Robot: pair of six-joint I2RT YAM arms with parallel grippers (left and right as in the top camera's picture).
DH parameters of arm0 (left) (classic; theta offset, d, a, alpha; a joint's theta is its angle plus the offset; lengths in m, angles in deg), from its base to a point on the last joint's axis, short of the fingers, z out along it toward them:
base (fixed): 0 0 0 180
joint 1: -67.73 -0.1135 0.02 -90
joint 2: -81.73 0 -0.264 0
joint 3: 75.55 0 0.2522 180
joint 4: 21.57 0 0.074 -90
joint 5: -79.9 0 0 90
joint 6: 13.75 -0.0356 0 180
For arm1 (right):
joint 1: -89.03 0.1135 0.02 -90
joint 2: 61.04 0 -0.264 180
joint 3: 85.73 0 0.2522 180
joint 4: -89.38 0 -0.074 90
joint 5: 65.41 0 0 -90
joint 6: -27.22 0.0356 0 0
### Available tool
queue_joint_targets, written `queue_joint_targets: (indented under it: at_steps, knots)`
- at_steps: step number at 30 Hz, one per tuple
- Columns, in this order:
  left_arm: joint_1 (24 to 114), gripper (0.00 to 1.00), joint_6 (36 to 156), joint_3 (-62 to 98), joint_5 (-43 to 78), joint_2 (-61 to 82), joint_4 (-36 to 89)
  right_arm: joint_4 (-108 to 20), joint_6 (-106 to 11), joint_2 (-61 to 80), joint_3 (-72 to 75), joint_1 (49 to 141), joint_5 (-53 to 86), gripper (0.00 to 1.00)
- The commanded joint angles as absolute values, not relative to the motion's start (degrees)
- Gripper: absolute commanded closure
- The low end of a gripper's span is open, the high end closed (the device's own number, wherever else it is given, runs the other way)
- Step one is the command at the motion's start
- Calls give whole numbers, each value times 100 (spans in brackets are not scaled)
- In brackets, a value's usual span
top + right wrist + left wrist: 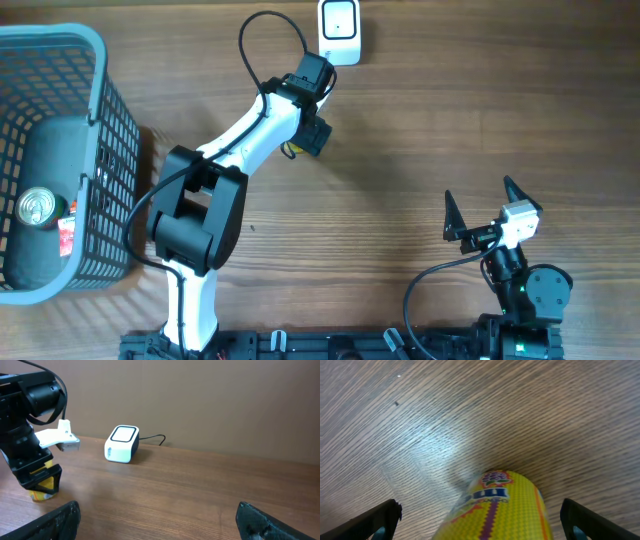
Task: Scan the item barcode
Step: 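Carry the Mentos tube with the left gripper and set it on the table, then return the left gripper to the basket and grasp the silver tin can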
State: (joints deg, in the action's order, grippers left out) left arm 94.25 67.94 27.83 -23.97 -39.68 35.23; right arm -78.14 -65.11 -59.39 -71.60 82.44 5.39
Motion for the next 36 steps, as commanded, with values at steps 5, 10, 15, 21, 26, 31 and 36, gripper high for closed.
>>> queue_joint_targets:
  at_steps: [5, 10, 15, 21, 26, 31, 36]
  knots:
    - [9630, 0, 7049, 2818, -572, -1909, 4304, -7842, -6426, -5965, -7167, 8219, 570, 0]
    - [9534, 0, 8632, 2822, -2345, 504, 4124, -7842, -6422, -5965, -7167, 8219, 570, 0]
    - [6339, 0, 10409, 2822, -3929, 2119, 3961, -7842, -6424, -5965, -7167, 8219, 570, 0]
    - [2595, 0, 12007, 2822, -2598, 948, 5355, -7842, -6424, -5965, -7167, 8219, 570, 0]
    - [2341, 0, 12302, 2820, -2601, -1559, 5713, -7842, -6424, -5965, -7167, 8219, 570, 0]
    - [2429, 0, 12300, 2818, -2620, -2744, 5338, -7842, -6424, -5965, -7167, 8219, 570, 0]
    - [2638, 0, 12297, 2545, -3018, -2978, 4765, -7842, -6424, -5965, -7167, 8219, 570, 0]
